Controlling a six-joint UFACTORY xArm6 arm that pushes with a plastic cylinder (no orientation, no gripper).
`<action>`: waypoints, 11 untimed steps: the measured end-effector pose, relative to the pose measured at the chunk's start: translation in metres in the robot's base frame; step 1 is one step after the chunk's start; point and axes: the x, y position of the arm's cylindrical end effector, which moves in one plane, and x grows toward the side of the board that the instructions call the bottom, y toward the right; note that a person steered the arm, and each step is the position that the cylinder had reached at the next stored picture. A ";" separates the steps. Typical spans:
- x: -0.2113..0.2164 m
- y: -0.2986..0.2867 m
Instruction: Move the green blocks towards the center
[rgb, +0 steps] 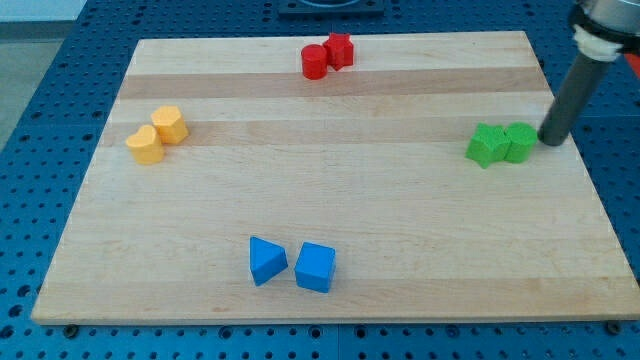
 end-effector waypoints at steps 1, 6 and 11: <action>0.000 -0.042; 0.031 -0.049; 0.027 -0.175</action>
